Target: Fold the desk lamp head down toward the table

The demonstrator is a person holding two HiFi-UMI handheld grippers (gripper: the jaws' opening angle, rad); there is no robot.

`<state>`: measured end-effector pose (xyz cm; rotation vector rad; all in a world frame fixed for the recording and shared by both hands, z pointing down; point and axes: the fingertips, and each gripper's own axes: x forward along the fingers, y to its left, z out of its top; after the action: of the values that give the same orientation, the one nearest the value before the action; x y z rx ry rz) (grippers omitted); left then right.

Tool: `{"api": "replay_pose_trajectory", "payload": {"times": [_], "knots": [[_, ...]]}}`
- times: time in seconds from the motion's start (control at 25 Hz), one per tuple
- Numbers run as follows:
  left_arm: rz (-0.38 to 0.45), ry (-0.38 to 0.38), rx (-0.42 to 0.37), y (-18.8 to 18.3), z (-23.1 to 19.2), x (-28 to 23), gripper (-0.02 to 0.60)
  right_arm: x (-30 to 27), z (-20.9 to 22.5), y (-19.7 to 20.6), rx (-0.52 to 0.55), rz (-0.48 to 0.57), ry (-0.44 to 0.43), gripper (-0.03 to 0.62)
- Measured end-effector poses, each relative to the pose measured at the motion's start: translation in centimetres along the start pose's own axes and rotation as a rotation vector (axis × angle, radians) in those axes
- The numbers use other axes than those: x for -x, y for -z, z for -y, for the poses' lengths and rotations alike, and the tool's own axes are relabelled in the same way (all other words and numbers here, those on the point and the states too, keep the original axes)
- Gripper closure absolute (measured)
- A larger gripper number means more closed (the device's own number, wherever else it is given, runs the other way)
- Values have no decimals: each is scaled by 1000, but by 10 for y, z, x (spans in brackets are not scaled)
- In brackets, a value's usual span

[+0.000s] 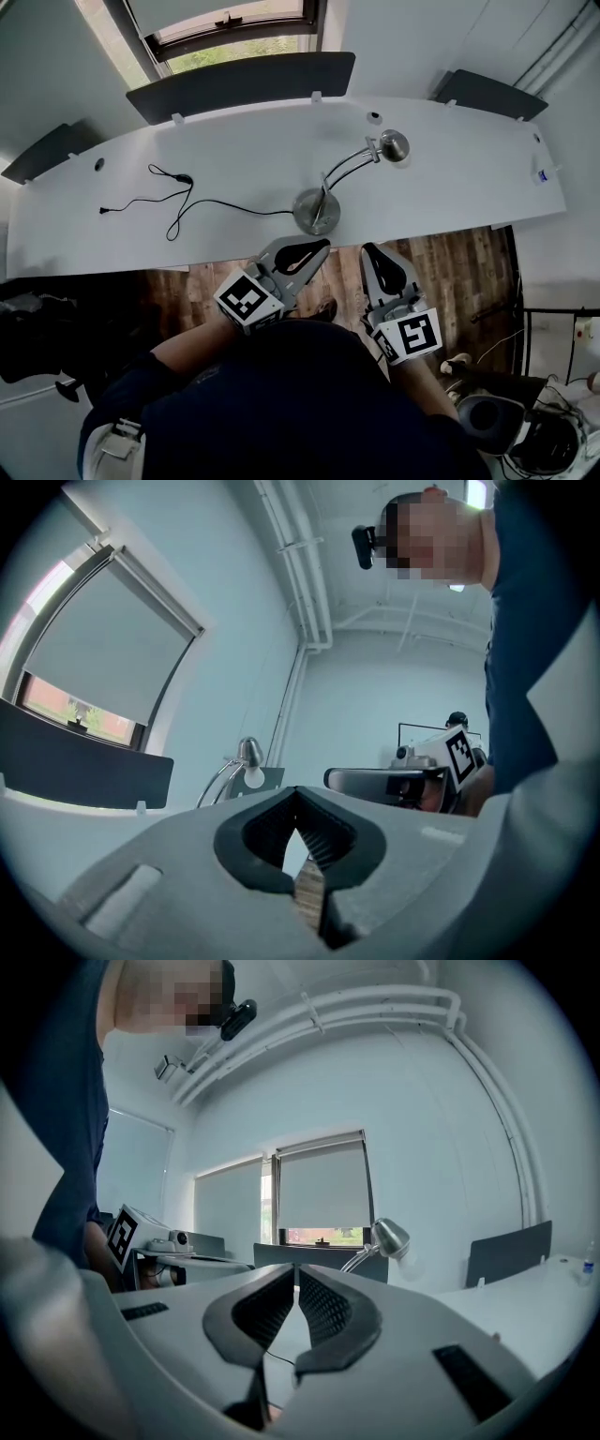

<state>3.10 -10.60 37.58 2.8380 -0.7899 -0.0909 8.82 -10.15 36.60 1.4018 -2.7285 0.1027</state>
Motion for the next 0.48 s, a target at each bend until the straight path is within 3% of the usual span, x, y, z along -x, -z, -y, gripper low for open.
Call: {"api": "replay_pose_trajectory", "payload": {"times": [0.48], "knots": [[-98, -180, -55, 40, -54, -33, 575, -29, 49, 2, 64, -2, -105, 552]]}}
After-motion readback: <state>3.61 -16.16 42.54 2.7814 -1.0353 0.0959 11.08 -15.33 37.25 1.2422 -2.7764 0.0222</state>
